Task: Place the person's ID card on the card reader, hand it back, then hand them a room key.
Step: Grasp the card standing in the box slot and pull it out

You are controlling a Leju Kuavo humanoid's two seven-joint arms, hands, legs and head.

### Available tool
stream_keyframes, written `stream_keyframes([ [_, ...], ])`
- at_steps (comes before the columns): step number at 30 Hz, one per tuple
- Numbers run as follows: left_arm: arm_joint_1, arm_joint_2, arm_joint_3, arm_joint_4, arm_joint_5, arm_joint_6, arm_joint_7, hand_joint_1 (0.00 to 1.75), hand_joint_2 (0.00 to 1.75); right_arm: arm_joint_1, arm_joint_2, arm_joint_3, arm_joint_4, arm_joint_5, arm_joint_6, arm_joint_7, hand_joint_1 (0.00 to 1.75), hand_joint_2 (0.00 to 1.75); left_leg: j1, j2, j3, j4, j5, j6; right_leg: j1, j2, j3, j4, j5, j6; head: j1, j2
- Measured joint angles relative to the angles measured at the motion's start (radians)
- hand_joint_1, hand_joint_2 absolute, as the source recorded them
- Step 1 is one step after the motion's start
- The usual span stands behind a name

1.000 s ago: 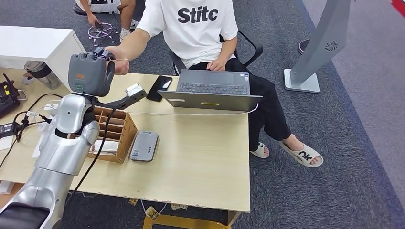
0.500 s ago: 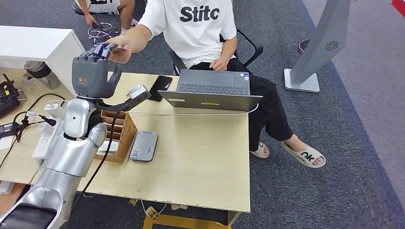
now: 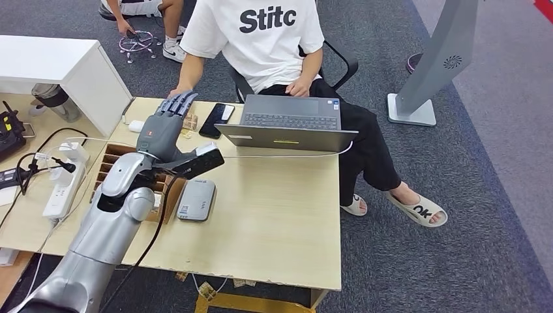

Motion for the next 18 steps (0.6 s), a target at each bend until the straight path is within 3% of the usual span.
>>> stream_keyframes([
  [12,0.337,0.164,-0.044,-0.314,-0.071,0.072,0.006,0.0,1.75,0.013,0.0,-0.04,0.0,-0.039,-0.01,-0.002,0.0,1.75,0.0,0.001,-0.001,-0.001,-0.001,0.001,0.0,0.001,-0.001,0.0,-0.002,0.0,0.0,0.0],
  [18,0.447,0.238,-0.038,-0.409,-0.12,0.079,0.053,0.0,1.75,0.015,0.0,-0.057,0.0,-0.049,-0.014,0.0,0.0,1.75,0.0,0.0,-0.001,0.0,-0.001,0.001,0.0,0.001,-0.001,0.0,-0.002,0.0,0.0,0.0],
])
